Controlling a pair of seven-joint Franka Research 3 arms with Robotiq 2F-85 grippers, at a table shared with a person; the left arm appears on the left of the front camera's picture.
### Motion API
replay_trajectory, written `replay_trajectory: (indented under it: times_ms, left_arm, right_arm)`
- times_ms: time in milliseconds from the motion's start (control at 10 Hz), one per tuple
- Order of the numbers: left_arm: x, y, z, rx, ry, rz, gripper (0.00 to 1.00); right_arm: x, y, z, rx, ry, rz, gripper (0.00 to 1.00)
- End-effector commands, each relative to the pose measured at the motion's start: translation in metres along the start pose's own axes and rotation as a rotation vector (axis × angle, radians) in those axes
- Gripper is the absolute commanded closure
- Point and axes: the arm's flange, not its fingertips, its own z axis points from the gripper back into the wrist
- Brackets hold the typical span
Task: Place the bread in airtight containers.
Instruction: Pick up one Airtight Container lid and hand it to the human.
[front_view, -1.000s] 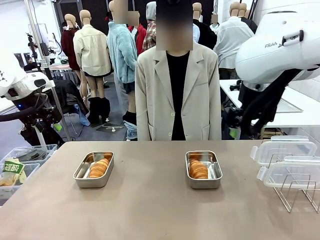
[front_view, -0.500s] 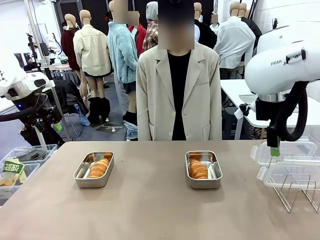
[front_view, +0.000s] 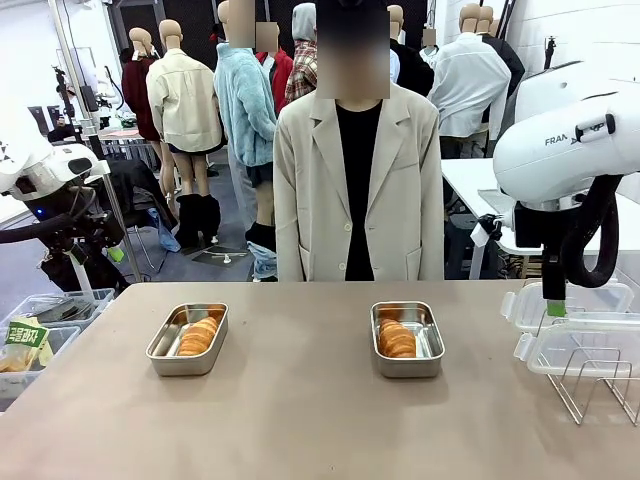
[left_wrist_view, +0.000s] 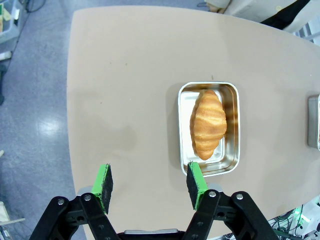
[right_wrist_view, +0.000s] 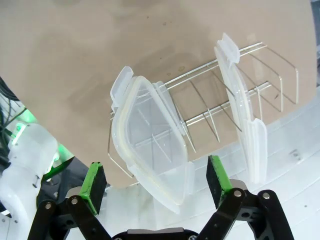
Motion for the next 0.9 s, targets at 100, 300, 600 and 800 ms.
replay_trajectory:
  times_ms: [100, 300, 600, 800]
  left_arm:
    - [0.0, 0.001, 0.003, 0.021, 0.002, 0.007, 0.23]
    - [0.0, 0.001, 0.003, 0.021, 0.002, 0.007, 0.23]
    - [0.0, 0.001, 0.003, 0.021, 0.002, 0.007, 0.23]
    - [0.0, 0.001, 0.003, 0.021, 0.002, 0.007, 0.23]
  right_arm:
    - [0.004, -0.002, -0.01, -0.033, 0.064, 0.011, 0.0]
    - [0.008, -0.008, -0.021, -0.058, 0.107, 0.092, 0.0]
    - [0.01, -0.012, -0.035, 0.014, 0.198, 0.252, 0.0]
    - [0.012, -0.012, -0.043, 0.039, 0.185, 0.307, 0.0]
